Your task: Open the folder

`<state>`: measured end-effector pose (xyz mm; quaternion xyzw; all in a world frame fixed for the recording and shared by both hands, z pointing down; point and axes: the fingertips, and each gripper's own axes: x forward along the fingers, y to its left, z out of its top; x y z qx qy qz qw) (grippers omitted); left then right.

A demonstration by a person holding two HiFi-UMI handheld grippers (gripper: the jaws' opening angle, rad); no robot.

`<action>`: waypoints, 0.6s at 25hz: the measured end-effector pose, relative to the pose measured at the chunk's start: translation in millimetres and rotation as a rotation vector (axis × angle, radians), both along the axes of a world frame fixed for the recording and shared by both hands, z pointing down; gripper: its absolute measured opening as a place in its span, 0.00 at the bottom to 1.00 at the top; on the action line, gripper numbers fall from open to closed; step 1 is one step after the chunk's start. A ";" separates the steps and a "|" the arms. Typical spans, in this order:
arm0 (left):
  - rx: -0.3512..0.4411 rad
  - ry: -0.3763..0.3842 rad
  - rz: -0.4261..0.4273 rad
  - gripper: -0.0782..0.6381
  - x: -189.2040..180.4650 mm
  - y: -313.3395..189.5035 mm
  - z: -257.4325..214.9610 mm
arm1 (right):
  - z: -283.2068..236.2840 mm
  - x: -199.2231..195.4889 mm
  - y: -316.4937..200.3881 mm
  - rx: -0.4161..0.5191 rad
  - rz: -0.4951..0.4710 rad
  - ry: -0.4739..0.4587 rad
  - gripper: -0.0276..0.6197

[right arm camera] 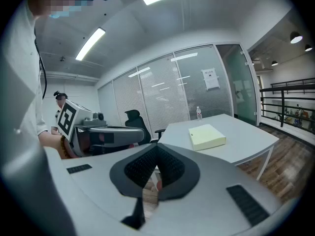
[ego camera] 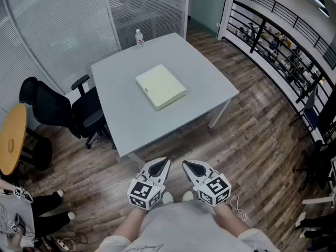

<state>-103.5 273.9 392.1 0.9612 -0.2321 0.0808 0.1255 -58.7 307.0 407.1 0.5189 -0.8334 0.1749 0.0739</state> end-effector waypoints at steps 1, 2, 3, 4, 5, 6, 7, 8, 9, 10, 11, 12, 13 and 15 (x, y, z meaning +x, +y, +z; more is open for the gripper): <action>-0.001 0.000 -0.005 0.12 -3.2 -1.3 -0.1 | 1.1 -2.6 -0.7 -0.001 -0.003 -0.002 0.07; -0.002 0.000 -0.011 0.12 -6.4 -2.4 -0.1 | 2.1 -5.2 -1.4 -0.002 -0.007 -0.004 0.07; -0.005 0.000 -0.019 0.12 -9.1 -3.2 0.0 | 2.7 -7.6 -2.1 -0.002 -0.013 -0.005 0.07; -0.007 0.000 -0.026 0.12 -10.9 -3.3 0.3 | 2.7 -9.5 -2.6 -0.002 -0.018 -0.006 0.07; -0.010 -0.001 -0.031 0.12 -11.8 -2.8 0.8 | 2.3 -11.0 -2.6 -0.001 -0.023 -0.005 0.07; -0.012 -0.003 -0.033 0.12 -12.0 -1.7 1.3 | 1.7 -12.2 -2.2 -0.001 -0.027 -0.005 0.07; -0.012 -0.005 -0.031 0.12 -11.7 -0.5 1.7 | 1.2 -13.1 -1.5 0.001 -0.028 -0.005 0.07; -0.012 -0.008 -0.029 0.12 -11.2 0.6 2.0 | 0.8 -13.7 -0.7 0.002 -0.027 -0.006 0.07; -0.012 -0.009 -0.025 0.12 -10.9 1.6 2.2 | 0.5 -14.0 0.0 0.004 -0.023 -0.006 0.07; -0.011 -0.009 -0.022 0.12 -11.0 2.1 2.2 | 0.1 -14.0 0.4 0.006 -0.015 -0.008 0.07; -0.011 -0.008 -0.020 0.12 -11.6 2.2 2.1 | -0.6 -14.1 0.2 0.009 -0.006 -0.012 0.07; -0.010 -0.006 -0.018 0.12 -12.8 1.8 1.8 | -1.3 -14.7 -0.4 0.011 0.002 -0.020 0.07; -0.010 -0.005 -0.017 0.12 -14.3 1.0 1.7 | -2.1 -15.8 -1.3 0.012 0.009 -0.029 0.07; -0.009 -0.002 -0.016 0.12 -17.4 -0.8 1.7 | -2.7 -18.7 -3.1 0.011 0.015 -0.036 0.07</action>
